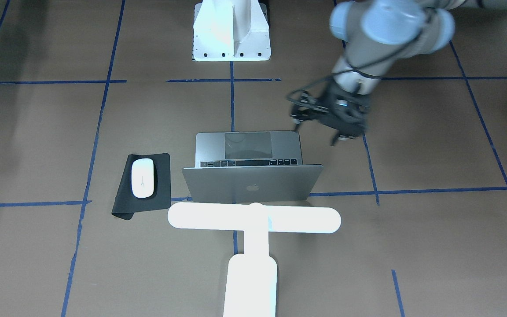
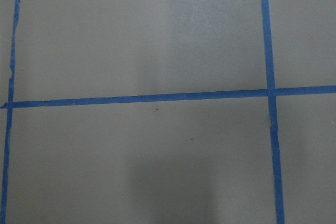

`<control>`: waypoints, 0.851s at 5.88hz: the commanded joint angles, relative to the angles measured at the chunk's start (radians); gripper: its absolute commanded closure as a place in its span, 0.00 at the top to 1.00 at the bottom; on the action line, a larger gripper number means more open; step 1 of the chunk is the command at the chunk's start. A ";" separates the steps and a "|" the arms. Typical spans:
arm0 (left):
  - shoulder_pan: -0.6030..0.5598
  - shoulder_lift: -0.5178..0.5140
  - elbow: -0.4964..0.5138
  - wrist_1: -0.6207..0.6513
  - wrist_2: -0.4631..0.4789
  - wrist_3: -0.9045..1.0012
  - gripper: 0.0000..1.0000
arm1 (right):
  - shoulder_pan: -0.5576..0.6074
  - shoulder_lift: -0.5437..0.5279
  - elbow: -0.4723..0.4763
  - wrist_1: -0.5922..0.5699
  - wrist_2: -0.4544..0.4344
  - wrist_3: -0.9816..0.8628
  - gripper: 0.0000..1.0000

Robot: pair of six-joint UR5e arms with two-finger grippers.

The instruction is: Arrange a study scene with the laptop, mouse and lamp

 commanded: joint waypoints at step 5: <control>-0.623 0.354 0.066 0.431 -0.209 0.874 1.00 | 0.018 0.004 -0.027 -0.154 -0.036 -0.183 1.00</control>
